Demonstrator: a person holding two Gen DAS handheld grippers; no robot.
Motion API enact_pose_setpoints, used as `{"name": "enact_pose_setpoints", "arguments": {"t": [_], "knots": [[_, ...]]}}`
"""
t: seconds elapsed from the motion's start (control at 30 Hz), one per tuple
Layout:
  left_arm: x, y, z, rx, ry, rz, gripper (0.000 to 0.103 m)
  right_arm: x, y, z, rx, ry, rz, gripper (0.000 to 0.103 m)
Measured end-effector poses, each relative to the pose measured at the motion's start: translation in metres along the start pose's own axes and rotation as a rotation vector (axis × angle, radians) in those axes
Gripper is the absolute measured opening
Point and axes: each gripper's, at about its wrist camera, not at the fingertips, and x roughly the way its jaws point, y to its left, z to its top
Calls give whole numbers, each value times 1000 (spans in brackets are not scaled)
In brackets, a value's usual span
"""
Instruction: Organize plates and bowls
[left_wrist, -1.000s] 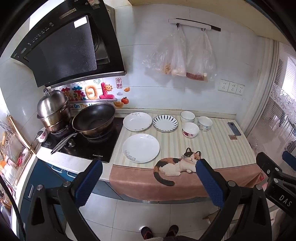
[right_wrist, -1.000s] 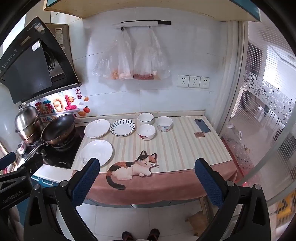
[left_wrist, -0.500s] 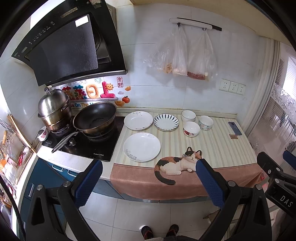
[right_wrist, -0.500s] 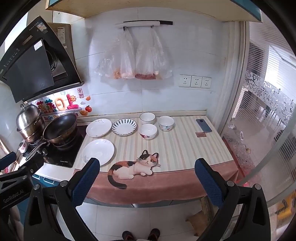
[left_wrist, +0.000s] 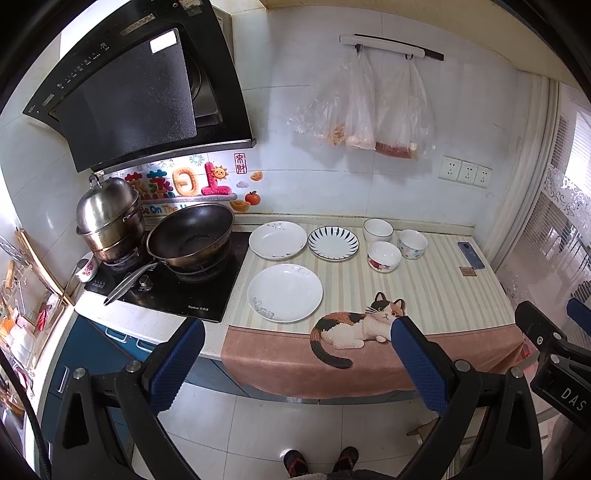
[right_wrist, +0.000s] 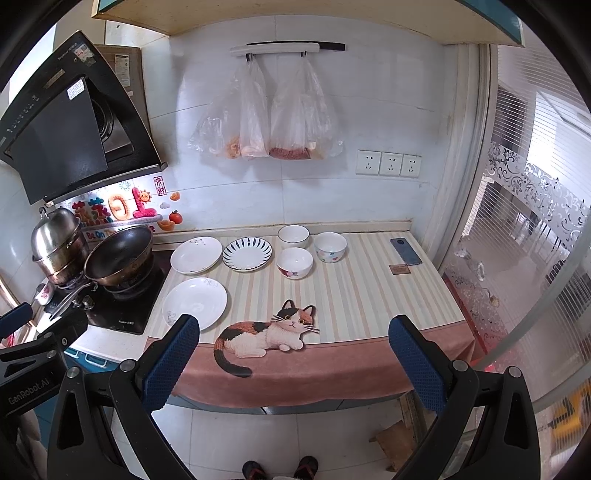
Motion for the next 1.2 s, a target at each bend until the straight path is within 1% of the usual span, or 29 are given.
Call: {"name": "enact_pose_setpoints", "arguments": {"t": [0.5, 1.2], "knots": [[1, -2, 3, -5, -12, 14, 103, 6, -8, 5, -4, -2, 12, 103], [1, -3, 5, -4, -15, 19, 103, 5, -8, 7, 0, -6, 11, 103]]}}
